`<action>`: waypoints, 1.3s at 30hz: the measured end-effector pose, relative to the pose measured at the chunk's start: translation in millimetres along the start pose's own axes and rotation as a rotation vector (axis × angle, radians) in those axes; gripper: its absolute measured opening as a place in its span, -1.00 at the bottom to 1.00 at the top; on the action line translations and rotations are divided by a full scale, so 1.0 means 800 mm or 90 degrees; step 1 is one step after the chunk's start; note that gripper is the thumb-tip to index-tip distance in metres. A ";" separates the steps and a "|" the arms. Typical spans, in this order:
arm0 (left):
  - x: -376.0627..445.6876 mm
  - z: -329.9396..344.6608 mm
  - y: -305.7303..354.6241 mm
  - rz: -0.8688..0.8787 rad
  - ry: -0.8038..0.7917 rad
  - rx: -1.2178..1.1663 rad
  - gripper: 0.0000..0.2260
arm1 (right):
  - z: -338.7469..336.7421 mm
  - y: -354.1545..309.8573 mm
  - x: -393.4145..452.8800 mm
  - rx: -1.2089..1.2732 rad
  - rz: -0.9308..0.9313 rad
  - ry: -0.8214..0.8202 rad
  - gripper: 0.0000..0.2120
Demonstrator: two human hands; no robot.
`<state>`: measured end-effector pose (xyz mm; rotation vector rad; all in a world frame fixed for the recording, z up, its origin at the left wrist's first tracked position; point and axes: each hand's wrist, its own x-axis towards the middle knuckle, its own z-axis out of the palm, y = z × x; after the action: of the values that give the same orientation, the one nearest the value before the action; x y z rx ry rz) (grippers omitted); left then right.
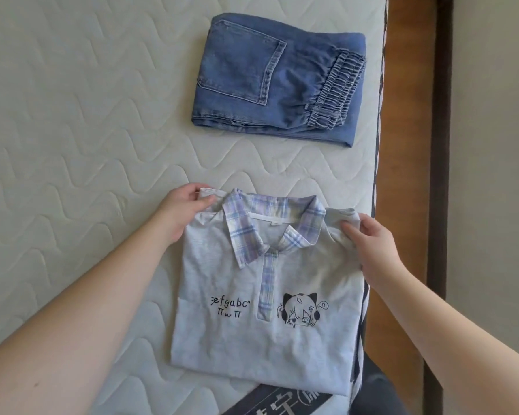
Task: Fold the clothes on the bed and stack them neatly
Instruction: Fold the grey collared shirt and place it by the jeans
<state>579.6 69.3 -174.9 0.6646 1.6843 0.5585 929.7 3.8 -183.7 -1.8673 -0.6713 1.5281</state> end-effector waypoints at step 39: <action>-0.042 0.146 -0.025 0.800 0.119 0.835 -0.83 | 0.073 -0.069 0.069 0.047 0.141 -0.008 -0.85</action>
<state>696.2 33.5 -188.5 2.7520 1.4690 0.2418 883.9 89.9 -187.2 -1.9292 -0.4179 1.6794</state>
